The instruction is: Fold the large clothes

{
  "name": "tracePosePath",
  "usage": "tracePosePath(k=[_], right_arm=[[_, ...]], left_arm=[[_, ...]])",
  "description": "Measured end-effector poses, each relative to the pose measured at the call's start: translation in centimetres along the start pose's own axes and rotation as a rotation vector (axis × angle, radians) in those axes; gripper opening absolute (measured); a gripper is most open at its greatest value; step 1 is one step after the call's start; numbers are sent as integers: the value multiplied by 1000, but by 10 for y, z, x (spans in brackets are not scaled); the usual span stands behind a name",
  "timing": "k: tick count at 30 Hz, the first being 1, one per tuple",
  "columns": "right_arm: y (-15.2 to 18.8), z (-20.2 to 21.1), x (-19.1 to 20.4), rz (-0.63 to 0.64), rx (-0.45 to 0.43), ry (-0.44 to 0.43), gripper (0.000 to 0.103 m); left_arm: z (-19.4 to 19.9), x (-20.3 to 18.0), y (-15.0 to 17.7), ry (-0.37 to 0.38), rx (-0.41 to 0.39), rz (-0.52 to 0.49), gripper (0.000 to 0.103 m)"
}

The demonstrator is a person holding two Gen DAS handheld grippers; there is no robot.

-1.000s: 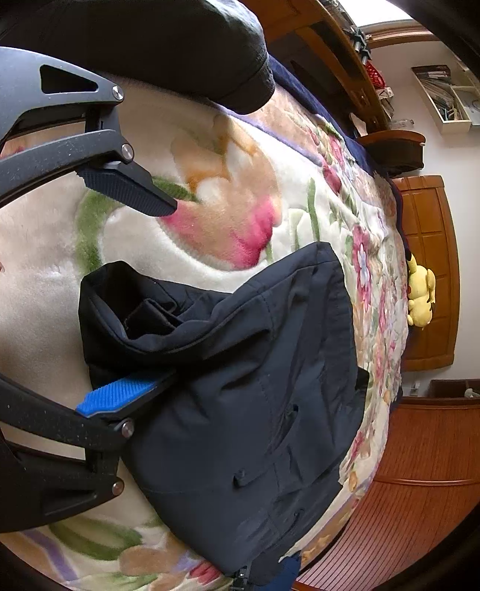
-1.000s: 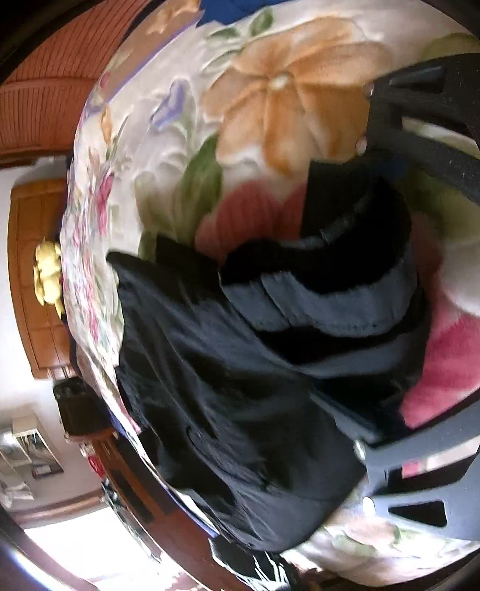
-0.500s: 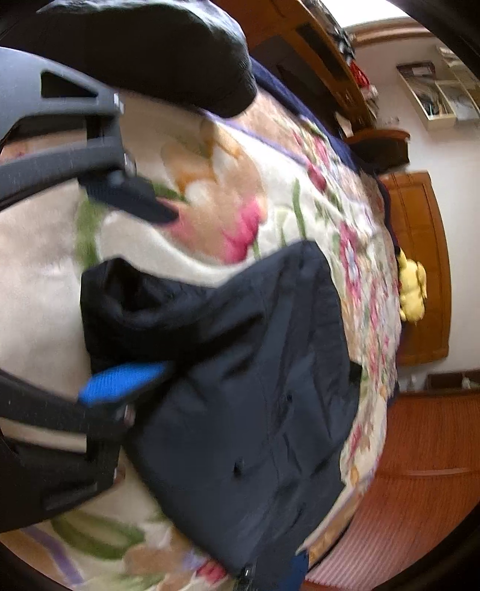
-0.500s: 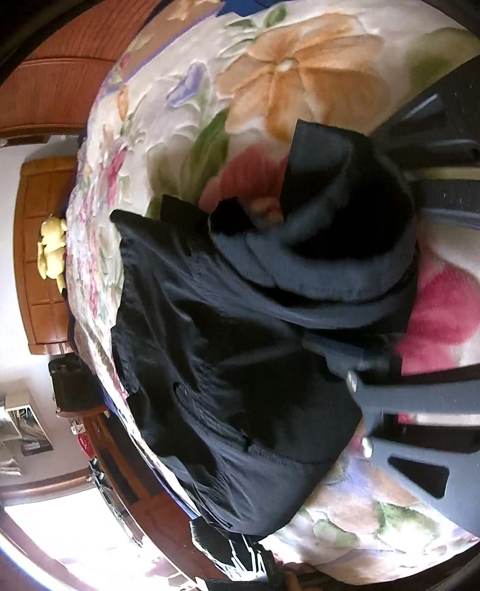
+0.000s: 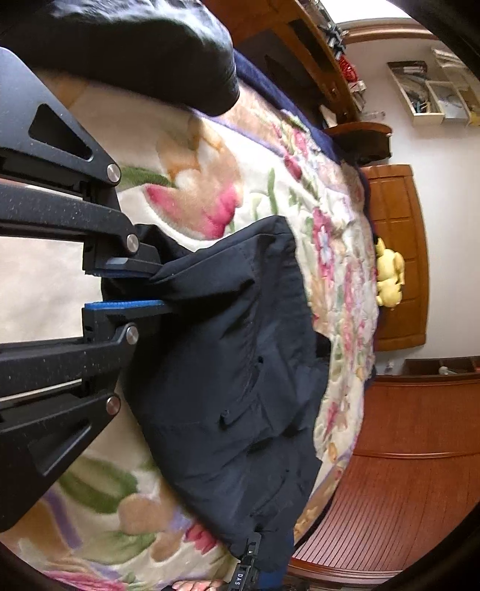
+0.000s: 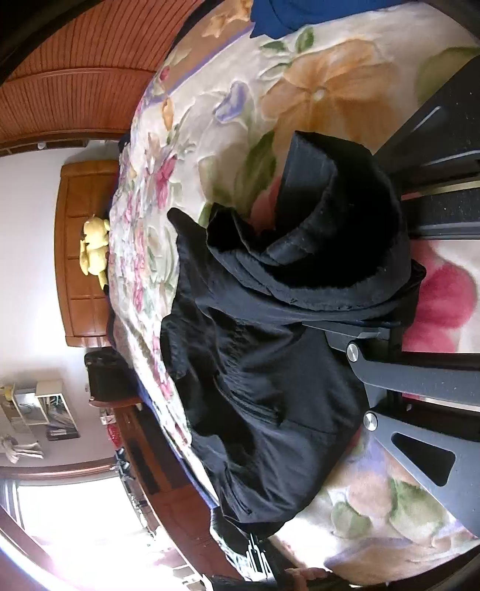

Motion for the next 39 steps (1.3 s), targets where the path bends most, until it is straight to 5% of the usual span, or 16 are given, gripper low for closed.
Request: tracePosePath(k=[20,27,33,35,39], right_arm=[[67,139,32,99,7,59,16],[78,143,31,121,44,89,21],[64,141,39,134,38,138,27],[70,149,37,116,28,139,36],[72,159,27,73,-1,134,50]], left_arm=[[134,-50,72,70,-81,52,9],[134,-50,81,74,-41,35,11],[142,-37,85,48,-50,75,41],[149,-32,86,39,-60,94,45],[157,-25,80,25,-89,121,74]])
Point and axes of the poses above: each gripper's, at about its wrist camera, not at the fingertips, and z roughly against the way its jaws point, x to its left, y to its underside, the point moved 7 cm from there along -z, roughly the way its jaws point, and after that the axes turned 5 degrees about -y, right-handed, at the moved point
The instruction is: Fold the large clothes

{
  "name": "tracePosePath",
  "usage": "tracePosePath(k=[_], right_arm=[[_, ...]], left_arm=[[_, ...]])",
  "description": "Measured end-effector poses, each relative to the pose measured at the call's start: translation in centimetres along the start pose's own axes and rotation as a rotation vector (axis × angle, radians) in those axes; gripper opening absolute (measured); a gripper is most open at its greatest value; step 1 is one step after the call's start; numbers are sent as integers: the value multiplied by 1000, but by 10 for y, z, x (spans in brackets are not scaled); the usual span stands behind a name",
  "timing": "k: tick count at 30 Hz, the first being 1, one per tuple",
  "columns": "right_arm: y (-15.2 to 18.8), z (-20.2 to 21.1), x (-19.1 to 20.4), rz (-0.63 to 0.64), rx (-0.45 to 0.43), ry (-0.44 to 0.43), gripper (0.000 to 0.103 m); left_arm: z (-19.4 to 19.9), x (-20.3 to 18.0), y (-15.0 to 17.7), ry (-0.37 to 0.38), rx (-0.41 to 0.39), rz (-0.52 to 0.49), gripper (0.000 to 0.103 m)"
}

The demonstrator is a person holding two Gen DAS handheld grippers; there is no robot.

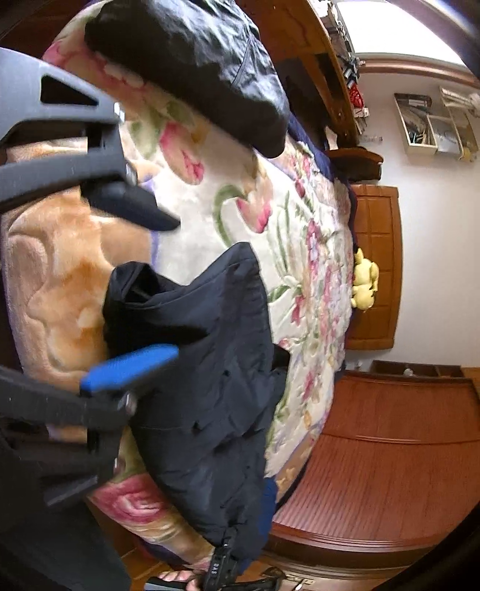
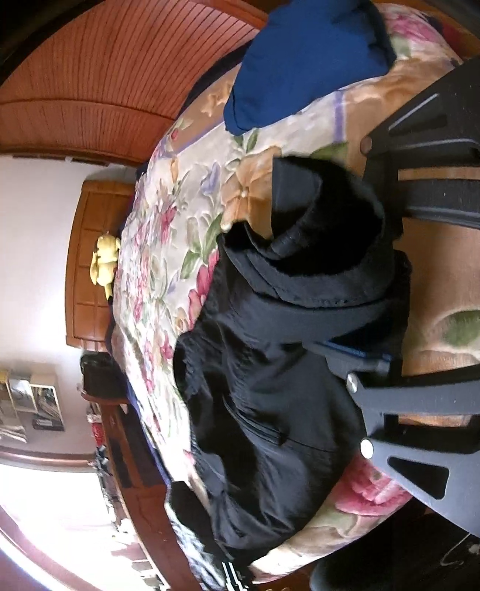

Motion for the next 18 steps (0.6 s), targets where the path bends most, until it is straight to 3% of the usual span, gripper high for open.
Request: tracePosePath(k=[11,18], right_arm=[[-11,30,-4,-8,-90,39,68],[-43,-2,-23,-1,-46,16,68]], left_arm=[[-22,14,-40,-10,-6,-26,79],[-61,45,-65,-27,33,-3,79]])
Point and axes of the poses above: each gripper's, at about its wrist camera, not at the fingertips, and z roughly against the way its jaws point, x to its left, y to its underside, the point moved 7 cm from there along -z, roughly the way its jaws point, and after that the axes turned 5 degrees about -y, right-handed, at the moved point
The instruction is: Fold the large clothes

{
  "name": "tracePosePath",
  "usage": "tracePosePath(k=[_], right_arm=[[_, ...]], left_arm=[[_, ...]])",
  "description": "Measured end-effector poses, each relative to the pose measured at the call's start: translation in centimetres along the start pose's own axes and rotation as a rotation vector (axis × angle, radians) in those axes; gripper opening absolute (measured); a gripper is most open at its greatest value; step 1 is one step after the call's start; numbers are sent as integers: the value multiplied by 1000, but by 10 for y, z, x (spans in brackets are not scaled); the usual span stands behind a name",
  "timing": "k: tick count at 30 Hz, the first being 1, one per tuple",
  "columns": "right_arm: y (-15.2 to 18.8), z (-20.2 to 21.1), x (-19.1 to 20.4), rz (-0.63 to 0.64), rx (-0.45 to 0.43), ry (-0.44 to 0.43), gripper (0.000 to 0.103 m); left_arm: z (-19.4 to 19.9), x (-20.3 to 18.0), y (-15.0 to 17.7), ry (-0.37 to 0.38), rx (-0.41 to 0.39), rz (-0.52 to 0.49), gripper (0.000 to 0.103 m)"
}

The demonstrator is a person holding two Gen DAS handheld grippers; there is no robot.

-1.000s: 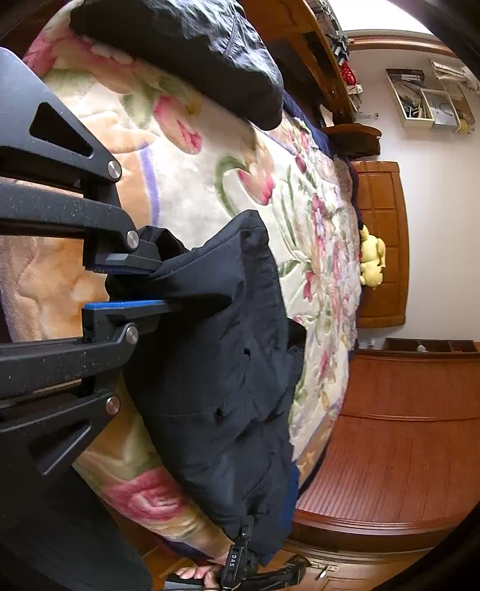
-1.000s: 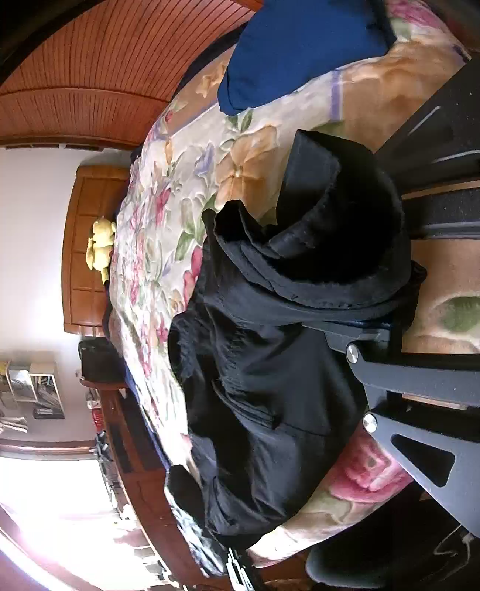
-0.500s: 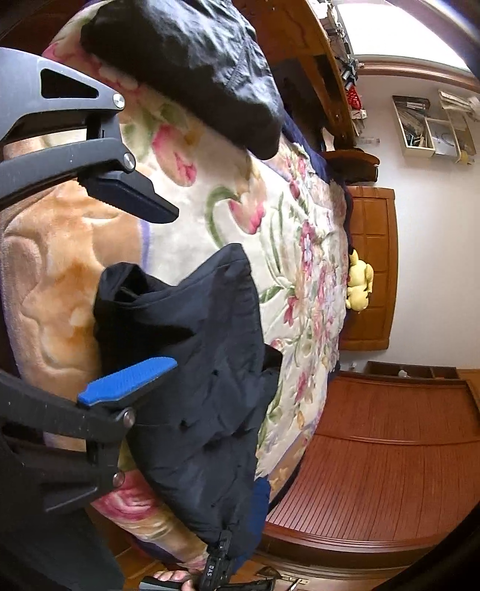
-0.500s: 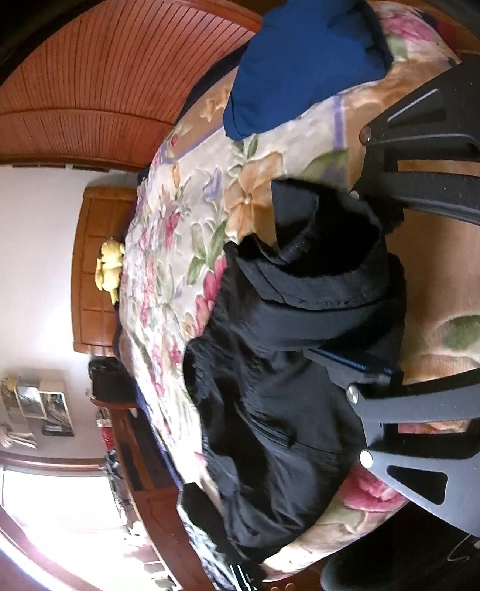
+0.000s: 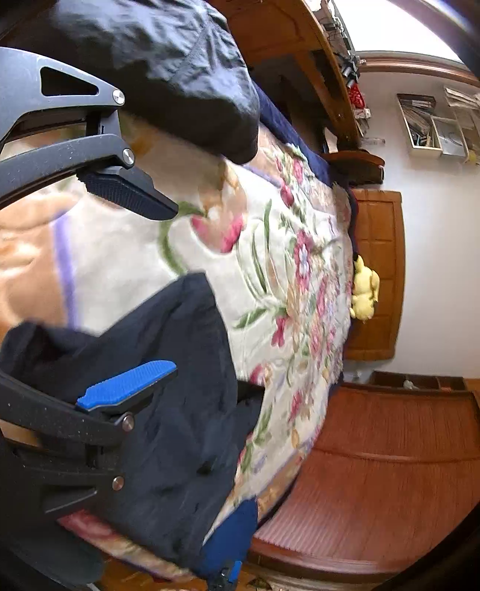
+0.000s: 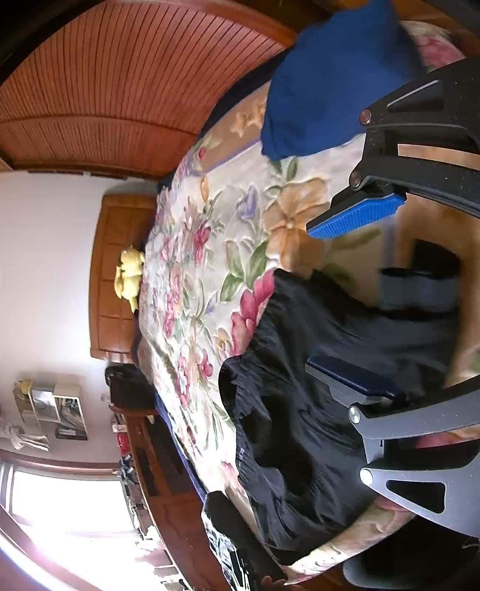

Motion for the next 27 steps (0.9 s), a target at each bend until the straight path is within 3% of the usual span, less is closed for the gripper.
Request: tracePosePath(k=[3,12,19,27], right_arm=[[-11,-33,-11,-14,48,-23,68],[-22,-125,-40,-11,192,-25,68],[-26,-164,-44,-21,283,-96,68],[-11,-196,-38,-12,365,-127,68]], left_arm=[[-20,8,-6,-31,21,-16,79],[-73,3,-9,-11,95,-39,79],[-116,-8,-5,15,182,-80,79],[-137,-18,1,39,226,-111,79]])
Point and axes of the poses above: each gripper's, at about its wrist camera, not at the fingertips, and z roughly against the way its jaws point, x to its left, y to its underside, the point moved 7 cm from there along -z, roughly the way its jaws point, and after that the axes turned 5 degrees about -y, right-handed, at the moved point
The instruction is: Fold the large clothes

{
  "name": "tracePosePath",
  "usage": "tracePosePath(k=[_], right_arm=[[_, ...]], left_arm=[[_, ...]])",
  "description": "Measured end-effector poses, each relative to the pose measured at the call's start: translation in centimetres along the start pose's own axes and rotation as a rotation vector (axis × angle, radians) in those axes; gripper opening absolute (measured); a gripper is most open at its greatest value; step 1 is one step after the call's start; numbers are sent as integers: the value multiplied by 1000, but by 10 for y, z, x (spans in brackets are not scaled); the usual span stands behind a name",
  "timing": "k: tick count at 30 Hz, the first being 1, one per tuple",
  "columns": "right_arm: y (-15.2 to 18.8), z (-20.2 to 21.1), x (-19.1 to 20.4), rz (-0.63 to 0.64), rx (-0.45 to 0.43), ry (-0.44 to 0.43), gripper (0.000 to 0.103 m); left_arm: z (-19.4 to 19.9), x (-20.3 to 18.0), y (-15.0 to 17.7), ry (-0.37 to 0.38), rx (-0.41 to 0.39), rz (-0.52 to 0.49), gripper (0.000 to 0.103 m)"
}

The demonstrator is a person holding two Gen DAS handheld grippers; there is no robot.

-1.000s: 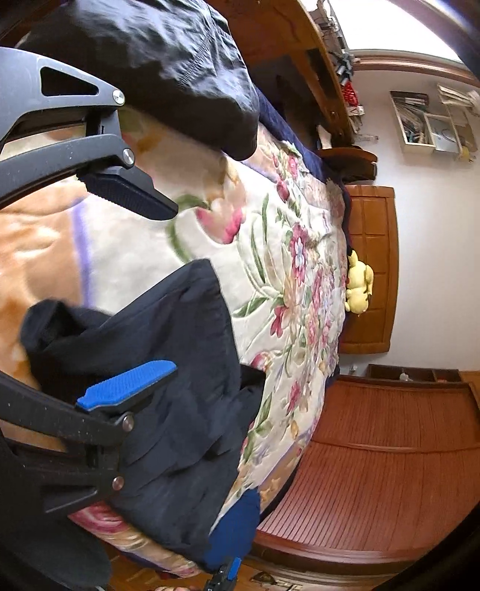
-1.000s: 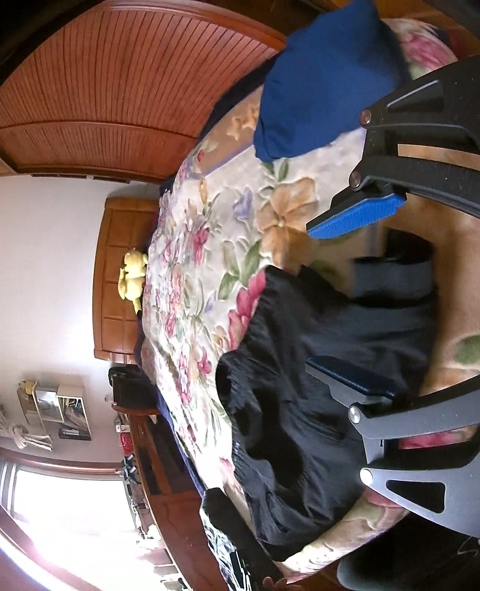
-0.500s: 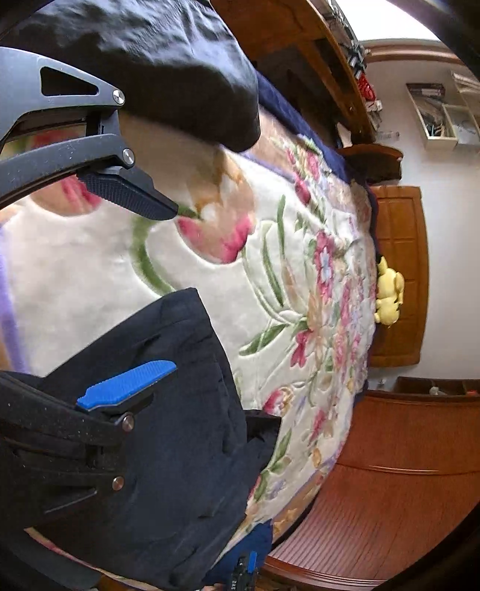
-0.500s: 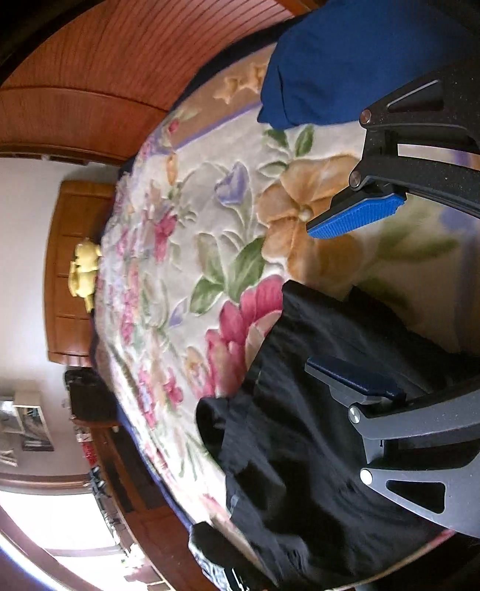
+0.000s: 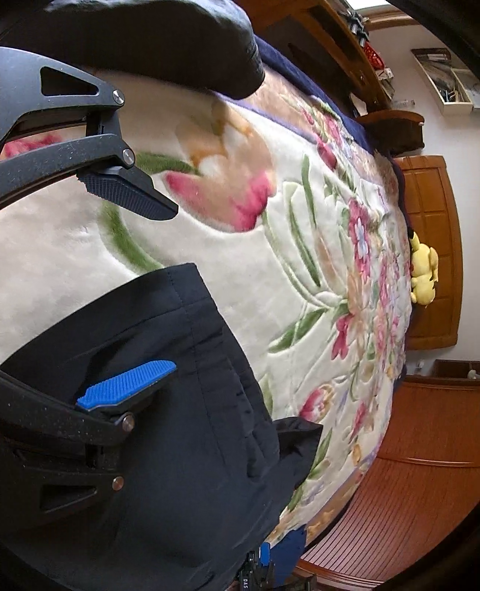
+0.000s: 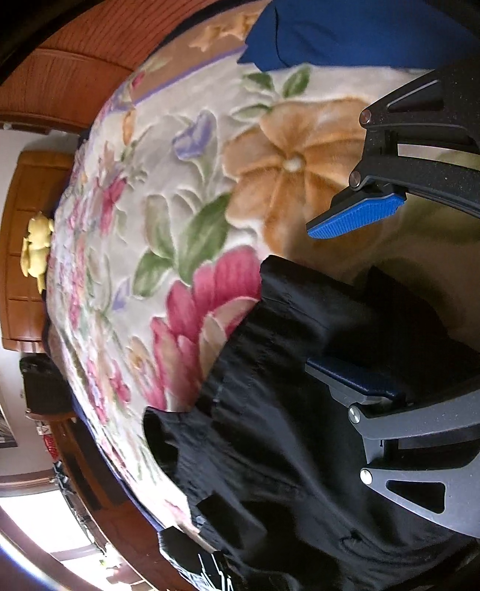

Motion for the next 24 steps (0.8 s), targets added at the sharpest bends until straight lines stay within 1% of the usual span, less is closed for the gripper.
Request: tracePosePath(k=[3,7,8,9,10,11,12,13,14,15,16,18,19,22,24], right_arm=[[3,-12,-1,-14,33,-25,68],[5,-17,-4,-29,35,-47,67],[5,-18,-3,-26,34,-61,59],[6,-18,-1,-20,34,-85,52],[6,-17,3,-6,32,-105,40],[6,-16,7,20,34,-105,30],[6,-16,10,47,42,-95,25],[7,-15,12,72,47,-75,15],[6,-13,14,88,47,-63,11],[5,-11,16,97,42,-59,10],[2,-7,17,113,25,-45,6],[-4,4,18,131,-17,-17,5],[-7,11,19,133,-47,-6,5],[-19,33,19,137,-131,26,4],[-29,49,22,153,-188,46,4]], left_arm=[[-7,0,1,12,21,3,79],[-12,1,4,48,46,17,78],[-13,1,4,57,49,19,76],[-14,0,4,69,52,20,71],[-14,-2,4,96,55,21,65],[-14,-3,4,112,56,21,62],[-15,-4,4,121,58,19,58],[-14,-6,4,131,59,13,52],[-14,-8,4,135,59,7,49],[-13,-10,4,139,58,0,41],[-12,-13,4,151,56,-10,33],[-9,-19,4,155,54,-33,26],[-6,-20,4,155,49,-47,19],[4,-23,0,151,19,-65,10],[11,-24,-5,130,-11,-74,9]])
Point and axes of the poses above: each gripper's, at about its wrist camera, not at the fingertips, and z roughly against the way its jaws point, x to its left, y to its underside, the point moved 7 cm from there along -z, roughly the way its jaws point, and after that the axes turned 5 degrees about -y, right-handed, at the moved point
